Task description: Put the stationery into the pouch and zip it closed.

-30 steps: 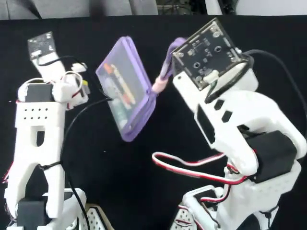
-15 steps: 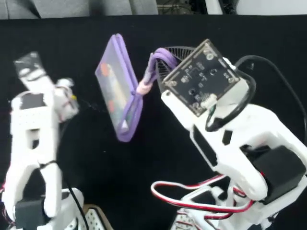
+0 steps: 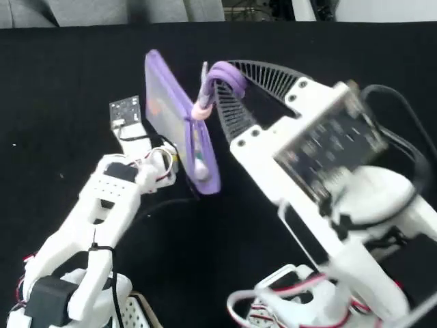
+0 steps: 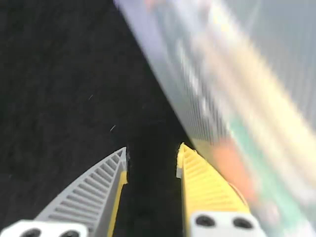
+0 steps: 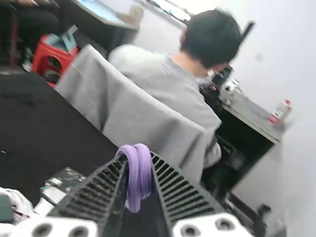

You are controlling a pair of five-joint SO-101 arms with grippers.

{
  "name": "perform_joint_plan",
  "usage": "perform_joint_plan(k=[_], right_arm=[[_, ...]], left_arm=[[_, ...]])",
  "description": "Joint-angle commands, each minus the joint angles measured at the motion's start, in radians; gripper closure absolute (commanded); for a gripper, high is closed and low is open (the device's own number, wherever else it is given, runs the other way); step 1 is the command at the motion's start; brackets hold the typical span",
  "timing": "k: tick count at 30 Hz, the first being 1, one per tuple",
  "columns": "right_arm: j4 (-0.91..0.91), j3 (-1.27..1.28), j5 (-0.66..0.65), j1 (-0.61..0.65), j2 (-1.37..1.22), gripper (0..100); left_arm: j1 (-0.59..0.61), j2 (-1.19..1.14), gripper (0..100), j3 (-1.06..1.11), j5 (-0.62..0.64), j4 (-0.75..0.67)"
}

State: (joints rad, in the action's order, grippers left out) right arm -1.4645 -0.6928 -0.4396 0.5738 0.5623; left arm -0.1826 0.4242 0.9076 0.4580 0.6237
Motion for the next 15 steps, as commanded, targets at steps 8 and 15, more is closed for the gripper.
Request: perform_joint_plan(k=[8,15], right_arm=[[-0.13,-0.079,0.072,0.172,0.001,98.7],[-0.186,-0.077,0.098,0.173,-0.001,98.7]], left_arm=[[-0.116,0.005,83,0.13,0.006,-0.356],[0.148,0.018,83,0.179,0.009,-0.295]])
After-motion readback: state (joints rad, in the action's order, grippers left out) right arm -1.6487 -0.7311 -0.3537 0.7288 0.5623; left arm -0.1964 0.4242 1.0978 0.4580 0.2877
